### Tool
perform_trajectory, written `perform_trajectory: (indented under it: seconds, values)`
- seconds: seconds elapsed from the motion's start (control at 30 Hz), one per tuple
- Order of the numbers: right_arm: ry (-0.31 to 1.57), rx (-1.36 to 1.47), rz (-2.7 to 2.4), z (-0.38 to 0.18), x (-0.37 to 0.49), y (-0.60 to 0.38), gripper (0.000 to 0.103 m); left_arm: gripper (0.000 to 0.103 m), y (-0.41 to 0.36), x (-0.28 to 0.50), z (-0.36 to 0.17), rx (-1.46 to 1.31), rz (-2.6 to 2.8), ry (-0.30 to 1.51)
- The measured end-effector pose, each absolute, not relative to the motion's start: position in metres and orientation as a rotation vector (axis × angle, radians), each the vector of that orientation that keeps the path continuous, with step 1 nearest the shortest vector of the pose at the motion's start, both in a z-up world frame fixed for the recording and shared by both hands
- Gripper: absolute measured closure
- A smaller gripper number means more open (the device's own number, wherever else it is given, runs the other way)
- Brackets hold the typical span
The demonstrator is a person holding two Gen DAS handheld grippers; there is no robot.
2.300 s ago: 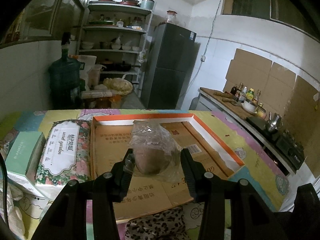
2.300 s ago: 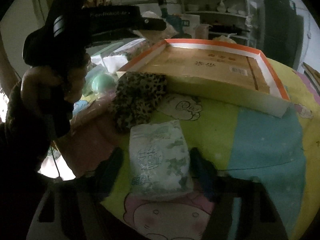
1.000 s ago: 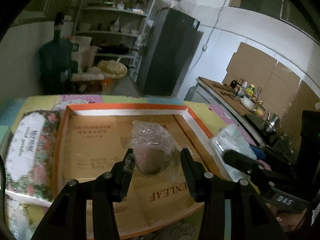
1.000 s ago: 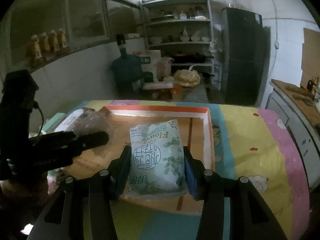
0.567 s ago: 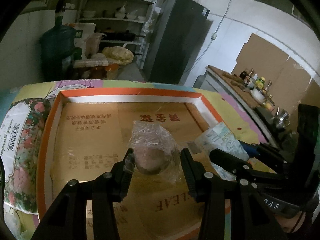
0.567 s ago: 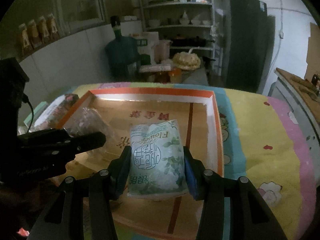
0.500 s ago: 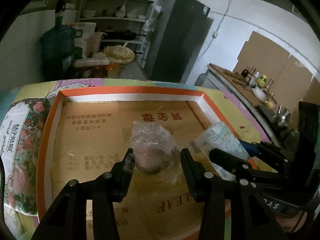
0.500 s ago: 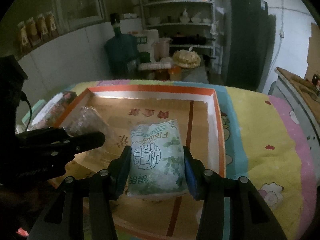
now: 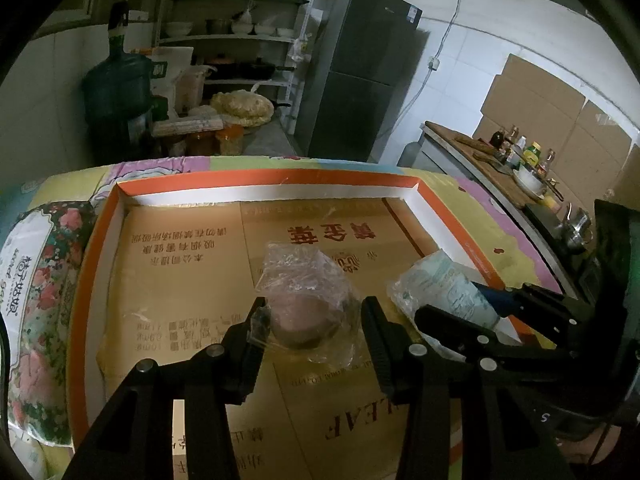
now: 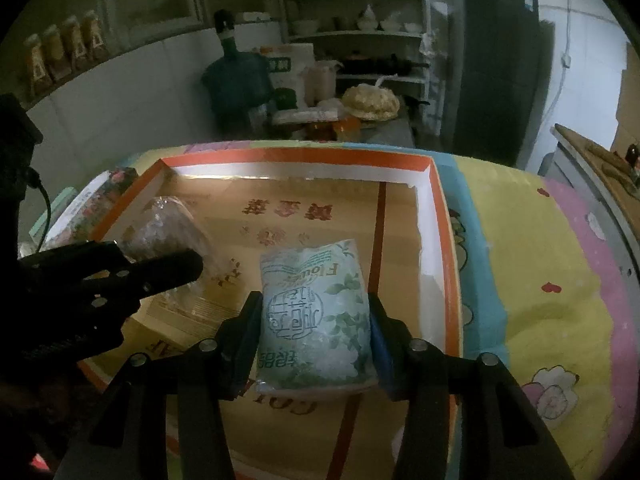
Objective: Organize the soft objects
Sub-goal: 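Lower both held items into the tray and open both grippers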
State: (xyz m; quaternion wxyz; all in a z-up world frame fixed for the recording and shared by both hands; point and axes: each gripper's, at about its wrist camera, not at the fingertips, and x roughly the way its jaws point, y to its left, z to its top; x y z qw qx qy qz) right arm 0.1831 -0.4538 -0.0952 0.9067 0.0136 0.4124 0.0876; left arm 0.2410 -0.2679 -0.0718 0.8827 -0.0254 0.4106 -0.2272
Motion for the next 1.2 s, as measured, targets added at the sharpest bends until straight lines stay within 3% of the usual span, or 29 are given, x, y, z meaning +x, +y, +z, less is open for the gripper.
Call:
perform_trajectory:
  seconds: [0.17,0.33,0.53,0.77,1.2]
  values:
    - [0.855,0.007,0.175,-0.096,0.183,-0.452,0.047,0.054,-0.268,0.242,-0.071,-0.062,-0.474,0.859]
    - [0.841,0.002,0.171,-0.094,0.181,-0.452,0.034,0.054,-0.265,0.246,-0.072,-0.107,-0.464,0.9]
    - [0.793,-0.002,0.154,-0.081,0.171,-0.454,0.031,0.052,-0.264,0.239,-0.063,-0.112,-0.47,0.868]
    - [0.75,-0.018,0.142,-0.069,0.155,-0.45,0.028,0.023,-0.263,0.219,-0.039,-0.064,-0.491,0.737]
    - [0.646,0.04,0.112,-0.038,0.116,-0.441,0.028,0.022,-0.218,0.185,0.017,-0.08,-0.528,0.52]
